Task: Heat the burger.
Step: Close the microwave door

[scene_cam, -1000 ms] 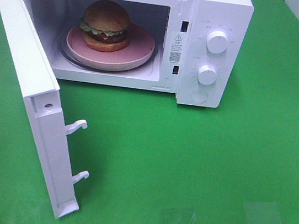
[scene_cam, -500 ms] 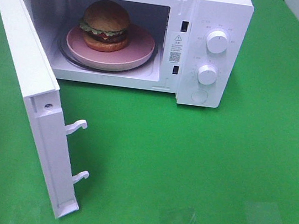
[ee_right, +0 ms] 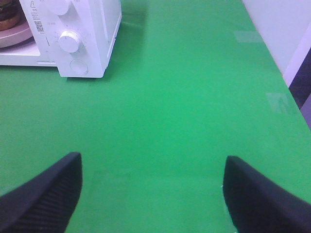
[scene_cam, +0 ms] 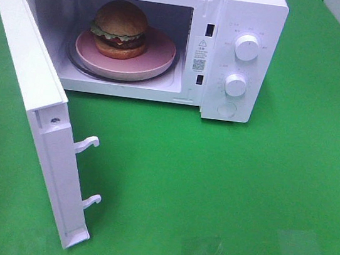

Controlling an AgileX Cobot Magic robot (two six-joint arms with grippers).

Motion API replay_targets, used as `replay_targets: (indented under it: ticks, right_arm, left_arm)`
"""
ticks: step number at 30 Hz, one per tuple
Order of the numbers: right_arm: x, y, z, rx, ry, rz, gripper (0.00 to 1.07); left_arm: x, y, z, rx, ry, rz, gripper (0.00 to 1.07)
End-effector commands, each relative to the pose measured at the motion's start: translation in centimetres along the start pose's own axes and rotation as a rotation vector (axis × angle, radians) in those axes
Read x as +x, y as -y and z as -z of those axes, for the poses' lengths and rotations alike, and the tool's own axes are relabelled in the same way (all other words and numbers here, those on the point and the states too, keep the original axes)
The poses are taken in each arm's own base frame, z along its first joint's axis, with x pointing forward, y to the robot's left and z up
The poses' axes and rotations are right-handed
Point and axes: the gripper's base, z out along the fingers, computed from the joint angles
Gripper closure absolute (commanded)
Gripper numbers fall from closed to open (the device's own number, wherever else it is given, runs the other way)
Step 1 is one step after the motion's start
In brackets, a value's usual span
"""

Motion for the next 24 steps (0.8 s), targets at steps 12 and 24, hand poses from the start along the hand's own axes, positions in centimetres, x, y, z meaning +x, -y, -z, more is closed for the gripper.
replay_targets:
  ticks: [12,24]
  right_arm:
    - [0.2,0.0,0.3,0.001,0.033,0.006,0.32]
    - [0.2,0.0,0.3,0.001,0.033,0.006,0.32]
  left_arm:
    - [3.8,3.1,-4.6,0.339,-0.062,-0.071,1.07]
    - [4.4,7.1,-8.0,0.527,-0.109,-0.093,1.07]
